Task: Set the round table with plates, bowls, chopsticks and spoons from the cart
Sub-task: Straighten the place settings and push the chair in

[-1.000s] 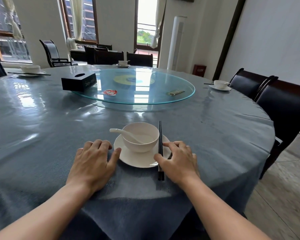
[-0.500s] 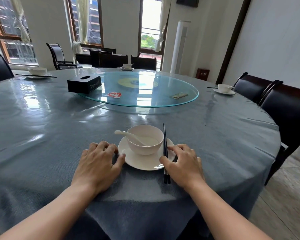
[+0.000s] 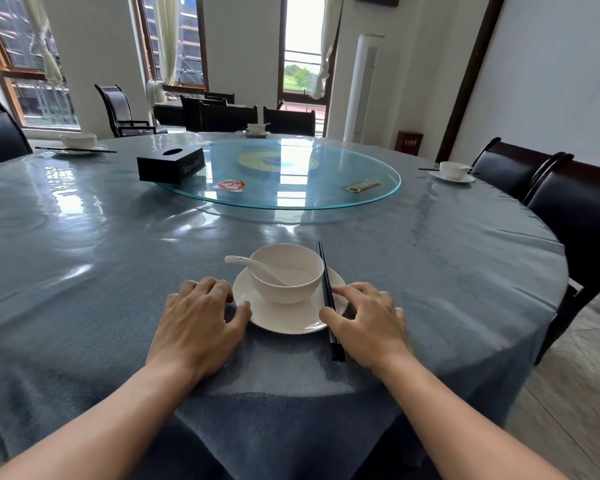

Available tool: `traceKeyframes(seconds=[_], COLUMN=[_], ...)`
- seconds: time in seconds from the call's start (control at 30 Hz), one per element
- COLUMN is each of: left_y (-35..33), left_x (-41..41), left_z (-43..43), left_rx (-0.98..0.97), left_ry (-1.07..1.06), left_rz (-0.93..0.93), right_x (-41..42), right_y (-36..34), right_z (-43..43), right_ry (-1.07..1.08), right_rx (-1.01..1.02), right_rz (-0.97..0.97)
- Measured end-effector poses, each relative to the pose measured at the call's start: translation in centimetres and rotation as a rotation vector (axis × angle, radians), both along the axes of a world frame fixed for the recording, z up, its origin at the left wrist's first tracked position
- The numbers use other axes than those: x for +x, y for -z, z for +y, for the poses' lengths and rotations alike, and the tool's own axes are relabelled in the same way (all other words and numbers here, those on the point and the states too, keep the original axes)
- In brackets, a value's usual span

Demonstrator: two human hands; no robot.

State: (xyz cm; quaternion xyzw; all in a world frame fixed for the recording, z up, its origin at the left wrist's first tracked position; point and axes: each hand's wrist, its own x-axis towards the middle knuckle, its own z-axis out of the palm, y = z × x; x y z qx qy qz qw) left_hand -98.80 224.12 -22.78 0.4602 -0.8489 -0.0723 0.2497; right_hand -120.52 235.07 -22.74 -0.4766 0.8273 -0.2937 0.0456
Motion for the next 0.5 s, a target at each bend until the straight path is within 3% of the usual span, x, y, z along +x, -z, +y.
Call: traceKeyframes(seconds=[0.5], left_y=[-0.07], left_x=[-0.17], left_z=[0.04], left_rx=[0.018], left_ry=[-0.059], left_rz=[0.067], right_x=[0.03], right_y=[0.09], right_z=[0.1], right_ry=[-0.027], right_rx=[0.016], right_rz=[0.01])
